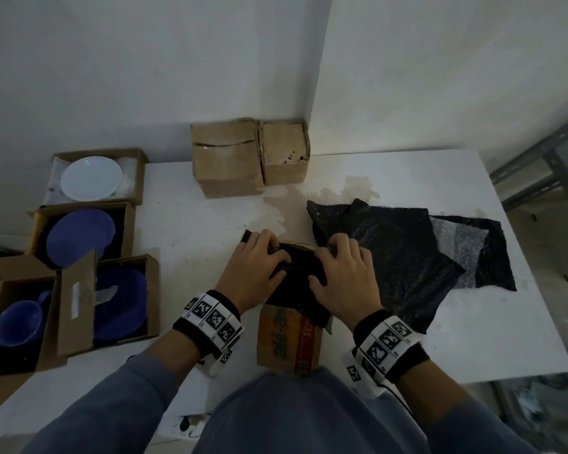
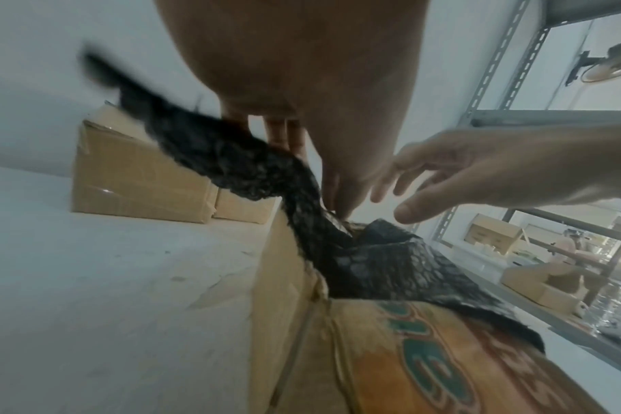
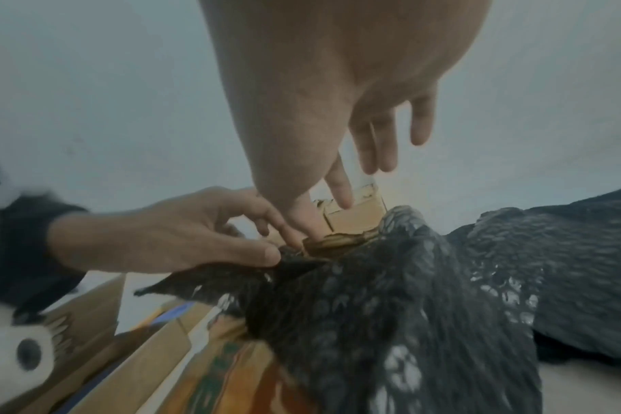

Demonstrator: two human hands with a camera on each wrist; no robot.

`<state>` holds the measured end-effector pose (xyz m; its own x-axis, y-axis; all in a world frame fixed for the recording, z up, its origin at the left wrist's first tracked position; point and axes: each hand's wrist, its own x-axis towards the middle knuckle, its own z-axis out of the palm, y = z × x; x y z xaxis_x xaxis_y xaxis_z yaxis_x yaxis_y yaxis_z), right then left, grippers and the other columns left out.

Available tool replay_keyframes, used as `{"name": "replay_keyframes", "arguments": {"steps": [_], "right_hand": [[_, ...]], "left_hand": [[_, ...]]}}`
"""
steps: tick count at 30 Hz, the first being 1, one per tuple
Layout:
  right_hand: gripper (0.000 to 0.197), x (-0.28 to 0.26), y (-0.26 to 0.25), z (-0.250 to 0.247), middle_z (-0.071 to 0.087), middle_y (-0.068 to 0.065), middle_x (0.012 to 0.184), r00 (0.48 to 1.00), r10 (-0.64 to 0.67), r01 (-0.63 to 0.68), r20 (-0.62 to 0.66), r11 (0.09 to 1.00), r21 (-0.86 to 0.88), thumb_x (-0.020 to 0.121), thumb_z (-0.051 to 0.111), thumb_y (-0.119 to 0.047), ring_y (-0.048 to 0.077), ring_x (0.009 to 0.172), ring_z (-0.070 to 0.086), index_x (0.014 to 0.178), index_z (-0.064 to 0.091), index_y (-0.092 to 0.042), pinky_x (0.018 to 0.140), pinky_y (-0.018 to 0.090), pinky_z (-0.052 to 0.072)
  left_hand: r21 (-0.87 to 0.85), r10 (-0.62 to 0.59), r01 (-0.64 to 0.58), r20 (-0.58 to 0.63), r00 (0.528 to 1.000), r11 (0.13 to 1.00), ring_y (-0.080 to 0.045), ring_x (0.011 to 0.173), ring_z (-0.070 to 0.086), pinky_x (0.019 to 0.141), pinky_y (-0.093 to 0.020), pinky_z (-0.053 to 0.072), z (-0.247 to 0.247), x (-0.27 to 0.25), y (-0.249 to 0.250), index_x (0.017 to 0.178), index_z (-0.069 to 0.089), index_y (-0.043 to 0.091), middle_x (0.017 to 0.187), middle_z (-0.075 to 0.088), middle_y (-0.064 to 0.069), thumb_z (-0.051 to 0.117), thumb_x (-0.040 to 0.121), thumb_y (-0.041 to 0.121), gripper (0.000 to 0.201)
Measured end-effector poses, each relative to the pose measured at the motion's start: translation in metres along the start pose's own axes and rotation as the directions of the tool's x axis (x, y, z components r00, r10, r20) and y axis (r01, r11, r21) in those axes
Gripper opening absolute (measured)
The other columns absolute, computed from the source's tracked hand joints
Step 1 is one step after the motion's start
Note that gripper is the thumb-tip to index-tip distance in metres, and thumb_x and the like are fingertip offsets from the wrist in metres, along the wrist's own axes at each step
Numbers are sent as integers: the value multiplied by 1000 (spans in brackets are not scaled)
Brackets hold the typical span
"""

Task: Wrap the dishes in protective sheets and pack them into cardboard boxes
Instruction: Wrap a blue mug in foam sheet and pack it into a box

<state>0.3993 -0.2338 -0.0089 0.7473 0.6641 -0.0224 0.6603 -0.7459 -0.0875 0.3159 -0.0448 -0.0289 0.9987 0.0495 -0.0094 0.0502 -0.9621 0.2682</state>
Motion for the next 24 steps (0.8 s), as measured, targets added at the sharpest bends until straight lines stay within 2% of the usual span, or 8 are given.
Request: {"name": "replay_keyframes", "arguments": {"steps": [3,7,11,13,15,19,21,24], "right_hand": [[35,-11,-7,9,52,8,112,999,-40,40,36,999,-8,72,72,-35,27,98,50,101,63,-19,80,38,44],[67,-17,5,26,37,7,134,978,26,-54,205,990,133,71,72,-39,30,120,44,132,48,-24,99,43,43],[98,-13,24,34,32,0,148,932,98,-272,349,827,493,65,72,-46,27,135,34,148,22,-31,118,59,18],[87,-11,28,35,43,-1,145,919,89,-306,385,777,550,72,60,-52,21,135,36,148,23,-31,119,57,0],[64,-7,31,37,54,0,134,928,132,-322,349,756,570,79,49,-49,21,127,46,139,37,-29,120,56,5],[13,-2,41,31,64,-1,88,952,236,-305,194,693,653,87,54,-21,19,81,61,99,50,-23,82,48,51],[13,1,44,27,59,-1,75,958,244,-281,149,710,646,88,53,-10,18,68,57,91,47,-22,70,47,50],[8,8,45,20,55,-6,72,970,199,-244,142,788,565,85,46,-17,22,68,55,88,45,-24,77,47,47]], "left_hand": [[3,-65,65,71,995,998,-24,108,44,80,-36,47,4,-7,-3,115,59,29,118,40,-2,73,75,30,43],[-242,-197,260,255,947,935,-26,124,34,98,-43,47,11,-10,-18,130,43,36,130,25,0,79,71,38,69],[-515,-349,462,306,886,722,-19,120,41,104,-35,43,16,-8,-31,136,28,33,135,26,3,84,63,58,95],[-639,-450,559,347,823,529,-22,119,50,104,-38,45,22,-3,-35,140,27,30,134,42,-8,73,80,55,80],[-711,-496,585,373,784,391,-30,107,63,97,-48,51,26,-2,-39,137,27,36,120,61,-13,63,94,38,56],[-778,-527,413,125,840,474,-20,83,66,71,-22,53,20,-13,-41,133,37,33,92,64,-9,53,98,8,46],[-757,-507,348,25,862,554,-14,83,64,66,-17,49,14,-20,-43,134,37,29,91,62,-5,49,99,6,44],[-737,-489,345,22,872,581,-21,91,64,75,-34,55,15,-34,-48,134,34,31,101,62,-7,47,100,8,43]]}}
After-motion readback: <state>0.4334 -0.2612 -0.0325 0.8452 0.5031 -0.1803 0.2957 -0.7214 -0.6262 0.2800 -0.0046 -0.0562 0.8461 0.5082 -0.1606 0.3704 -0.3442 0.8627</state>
